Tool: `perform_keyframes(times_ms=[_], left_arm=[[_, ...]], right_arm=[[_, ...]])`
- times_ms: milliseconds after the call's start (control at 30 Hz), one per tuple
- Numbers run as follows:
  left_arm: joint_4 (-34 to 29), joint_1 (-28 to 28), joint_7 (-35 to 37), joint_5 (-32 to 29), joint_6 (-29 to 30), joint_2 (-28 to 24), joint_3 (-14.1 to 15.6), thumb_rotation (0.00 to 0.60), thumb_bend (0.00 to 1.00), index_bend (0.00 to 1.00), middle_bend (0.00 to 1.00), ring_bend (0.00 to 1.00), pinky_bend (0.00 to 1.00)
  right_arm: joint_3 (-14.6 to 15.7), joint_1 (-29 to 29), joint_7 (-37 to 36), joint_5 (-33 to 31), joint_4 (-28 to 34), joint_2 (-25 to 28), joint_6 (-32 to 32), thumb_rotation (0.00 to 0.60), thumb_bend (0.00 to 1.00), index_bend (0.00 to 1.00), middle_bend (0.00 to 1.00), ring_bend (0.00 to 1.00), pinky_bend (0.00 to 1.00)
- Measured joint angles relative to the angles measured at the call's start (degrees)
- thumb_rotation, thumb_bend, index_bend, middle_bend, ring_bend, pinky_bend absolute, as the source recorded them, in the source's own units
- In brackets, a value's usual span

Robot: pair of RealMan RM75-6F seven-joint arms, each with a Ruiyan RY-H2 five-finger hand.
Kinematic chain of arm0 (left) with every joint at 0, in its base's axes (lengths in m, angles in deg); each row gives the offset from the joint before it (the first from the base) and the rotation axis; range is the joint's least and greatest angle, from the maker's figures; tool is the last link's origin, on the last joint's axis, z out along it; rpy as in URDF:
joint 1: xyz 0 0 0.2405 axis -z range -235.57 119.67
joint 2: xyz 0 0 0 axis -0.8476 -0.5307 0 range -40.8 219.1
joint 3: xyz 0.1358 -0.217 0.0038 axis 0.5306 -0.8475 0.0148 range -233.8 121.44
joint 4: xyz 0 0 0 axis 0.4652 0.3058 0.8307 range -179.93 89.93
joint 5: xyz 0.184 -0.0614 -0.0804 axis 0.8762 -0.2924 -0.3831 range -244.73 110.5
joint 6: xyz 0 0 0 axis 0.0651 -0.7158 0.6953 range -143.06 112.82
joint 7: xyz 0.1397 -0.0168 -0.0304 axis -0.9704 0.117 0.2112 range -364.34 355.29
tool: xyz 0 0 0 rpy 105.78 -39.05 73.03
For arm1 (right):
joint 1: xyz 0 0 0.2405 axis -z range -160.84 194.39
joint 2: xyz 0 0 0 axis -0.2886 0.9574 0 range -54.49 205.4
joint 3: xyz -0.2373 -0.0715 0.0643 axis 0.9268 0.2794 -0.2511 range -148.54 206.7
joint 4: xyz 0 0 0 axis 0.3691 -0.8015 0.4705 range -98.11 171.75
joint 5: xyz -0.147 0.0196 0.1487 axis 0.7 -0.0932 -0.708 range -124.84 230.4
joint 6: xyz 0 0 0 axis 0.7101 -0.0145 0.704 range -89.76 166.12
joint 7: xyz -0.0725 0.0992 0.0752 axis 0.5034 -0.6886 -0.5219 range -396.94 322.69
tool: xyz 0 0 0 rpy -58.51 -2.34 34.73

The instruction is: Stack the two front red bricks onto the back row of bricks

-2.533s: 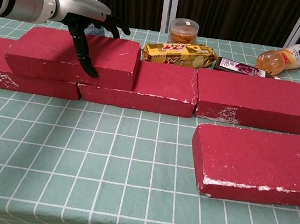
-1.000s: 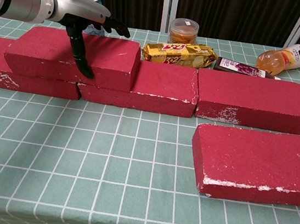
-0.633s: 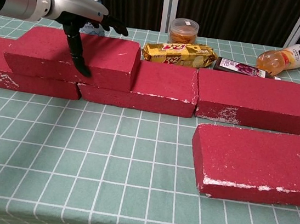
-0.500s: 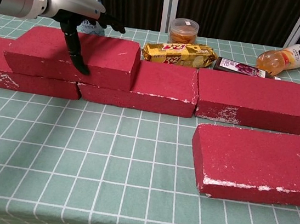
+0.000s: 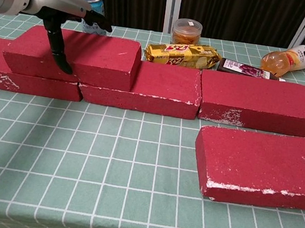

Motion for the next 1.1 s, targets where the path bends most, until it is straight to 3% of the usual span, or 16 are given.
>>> perform_keyframes(times_ms=[300,500,800,933,1100], left_arm=[[-5.0,-1.2,-0.2,0.3,2.3,-4.0,0.4,0.600,0.00,0.00,0.00,0.00,0.00],[-11.7,-7.1,2.3,5.6,8.6,-10.3,2.4,0.600,0.00,0.00,0.00,0.00,0.00],[-14.3,-23.6,12.7,28.3,23.6,-14.9,7.7,0.600,0.00,0.00,0.00,0.00,0.00],[-9.3,-32.7,22.7,41.6,29.6,-14.9,11.2,0.600,0.00,0.00,0.00,0.00,0.00],[0.7,-44.0,34.3,48.5,35.0,-14.0,14.1,0.600,0.00,0.00,0.00,0.00,0.00]], right_arm=[[0.0,0.3,-0.3,0.5,0.6,0.8,-0.6,0.600,0.00,0.00,0.00,0.00,0.00],[0.7,0.1,-0.3,2.6,1.6,1.8,-0.5,0.600,0.00,0.00,0.00,0.00,0.00],[3.3,-1.2,3.3,11.3,8.1,4.5,0.2,0.600,0.00,0.00,0.00,0.00,0.00],[5.4,-2.8,4.7,15.3,12.0,5.9,3.3,0.600,0.00,0.00,0.00,0.00,0.00],[6.8,-4.9,9.3,17.2,15.6,7.1,7.4,0.600,0.00,0.00,0.00,0.00,0.00]])
